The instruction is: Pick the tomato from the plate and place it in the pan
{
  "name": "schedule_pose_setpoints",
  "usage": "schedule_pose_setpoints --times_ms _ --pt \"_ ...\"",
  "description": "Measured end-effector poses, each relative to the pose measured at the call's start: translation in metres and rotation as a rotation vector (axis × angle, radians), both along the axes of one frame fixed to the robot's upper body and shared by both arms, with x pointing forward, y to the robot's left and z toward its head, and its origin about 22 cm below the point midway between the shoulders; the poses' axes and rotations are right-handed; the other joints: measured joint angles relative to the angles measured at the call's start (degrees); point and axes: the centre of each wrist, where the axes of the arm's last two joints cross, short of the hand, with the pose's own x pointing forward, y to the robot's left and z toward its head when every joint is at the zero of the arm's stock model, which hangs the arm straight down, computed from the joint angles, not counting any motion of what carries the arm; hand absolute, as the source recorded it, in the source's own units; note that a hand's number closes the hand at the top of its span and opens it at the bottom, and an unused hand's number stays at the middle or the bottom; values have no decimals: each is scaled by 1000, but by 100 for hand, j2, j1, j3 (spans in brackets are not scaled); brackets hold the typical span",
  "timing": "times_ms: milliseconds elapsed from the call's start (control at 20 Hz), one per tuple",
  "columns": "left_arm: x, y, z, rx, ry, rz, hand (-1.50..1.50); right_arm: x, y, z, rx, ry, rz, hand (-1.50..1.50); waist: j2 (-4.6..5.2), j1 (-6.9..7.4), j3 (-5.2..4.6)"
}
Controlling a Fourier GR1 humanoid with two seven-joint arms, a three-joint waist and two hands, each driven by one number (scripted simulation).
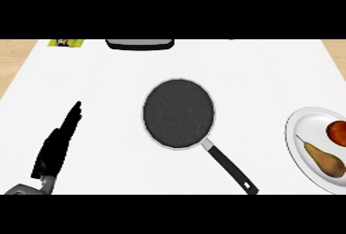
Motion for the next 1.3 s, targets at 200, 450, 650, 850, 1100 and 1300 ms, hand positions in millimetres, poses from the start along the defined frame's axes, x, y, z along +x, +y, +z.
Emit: schedule_pose_setpoints --times_ms 200,450,650,850,1100,1300 --pt "-5 -1 2 1 11 -8 0 -10 -23 19 -119 83 106 -150 -4 59 -2" --pt "-3 -4 7 -3 15 -9 0 5 -37 54 -192 152 282 -150 0 103 -6" --pt "-7 -3 10 -5 18 -15 0 27 -35 70 -226 189 402 -150 -3 118 -12" --pt "-7 -1 10 -4 23 -14 0 52 -28 79 -255 254 466 -150 -4 96 -19" --pt "-9 -4 11 4 21 -16 0 80 -17 89 -273 350 537 -150 -5 90 -22" --pt "-11 -3 13 1 19 -14 0 103 -1 89 -309 416 591 -150 -12 67 -25"
